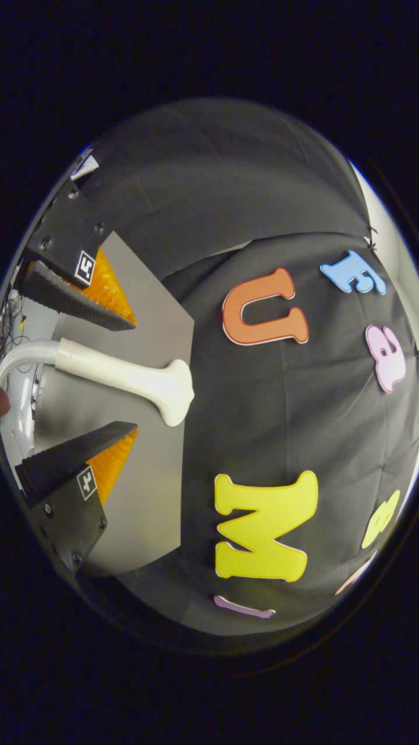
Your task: Iron the clothes twice with a garment steamer, once on the left side and once on the right side.
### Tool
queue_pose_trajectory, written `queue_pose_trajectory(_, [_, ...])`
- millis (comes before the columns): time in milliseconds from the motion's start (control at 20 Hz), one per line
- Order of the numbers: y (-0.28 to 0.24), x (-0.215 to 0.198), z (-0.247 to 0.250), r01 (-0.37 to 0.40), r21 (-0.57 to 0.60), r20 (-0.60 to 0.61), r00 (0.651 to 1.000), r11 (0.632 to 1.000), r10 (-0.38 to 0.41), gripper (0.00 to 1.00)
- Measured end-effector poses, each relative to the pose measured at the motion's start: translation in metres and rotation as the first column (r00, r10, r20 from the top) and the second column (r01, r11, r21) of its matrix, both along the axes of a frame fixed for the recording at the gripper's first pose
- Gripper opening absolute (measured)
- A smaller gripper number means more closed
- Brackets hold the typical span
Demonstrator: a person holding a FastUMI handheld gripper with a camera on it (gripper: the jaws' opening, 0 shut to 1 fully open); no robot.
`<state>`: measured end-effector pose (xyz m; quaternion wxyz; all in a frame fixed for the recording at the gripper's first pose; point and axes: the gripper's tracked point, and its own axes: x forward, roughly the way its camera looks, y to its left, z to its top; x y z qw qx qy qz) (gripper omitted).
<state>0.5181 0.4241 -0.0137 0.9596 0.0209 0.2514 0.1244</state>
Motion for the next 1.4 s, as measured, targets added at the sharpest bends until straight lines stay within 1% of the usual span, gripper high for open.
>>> queue_pose_trajectory(100, [0.006, 0.015, -0.009, 0.037, 0.003, -0.012, 0.999, 0.999, -0.037, 0.96])
queue_pose_trajectory(350, [0.002, 0.039, -0.032, 0.099, -0.128, -0.010, 0.995, 0.987, -0.101, 0.88])
queue_pose_trajectory(500, [0.002, 0.041, -0.045, 0.094, -0.151, -0.039, 0.994, 0.984, -0.101, 0.86])
queue_pose_trajectory(550, [0.001, 0.043, -0.049, 0.099, -0.156, -0.046, 0.993, 0.983, -0.107, 0.84])
queue_pose_trajectory(700, [0.001, 0.046, -0.057, 0.103, -0.146, -0.072, 0.991, 0.984, -0.114, 0.78])
queue_pose_trajectory(800, [0.005, 0.040, -0.064, 0.094, -0.131, -0.117, 0.987, 0.987, -0.110, 0.75])
queue_pose_trajectory(900, [0.009, 0.042, -0.065, 0.090, -0.121, -0.124, 0.987, 0.989, -0.105, 0.73])
queue_pose_trajectory(950, [0.009, 0.042, -0.064, 0.094, -0.130, -0.118, 0.987, 0.987, -0.109, 0.67])
queue_pose_trajectory(1000, [0.012, 0.042, -0.064, 0.086, -0.129, -0.121, 0.988, 0.988, -0.101, 0.63])
queue_pose_trajectory(1150, [0.016, 0.041, -0.065, 0.101, -0.107, -0.134, 0.984, 0.989, -0.115, 0.46])
queue_pose_trajectory(1300, [0.019, 0.040, -0.063, 0.102, -0.064, -0.164, 0.980, 0.993, -0.111, 0.42])
queue_pose_trajectory(1400, [0.023, 0.037, -0.058, 0.085, -0.006, -0.184, 0.979, 0.996, -0.084, 0.36])
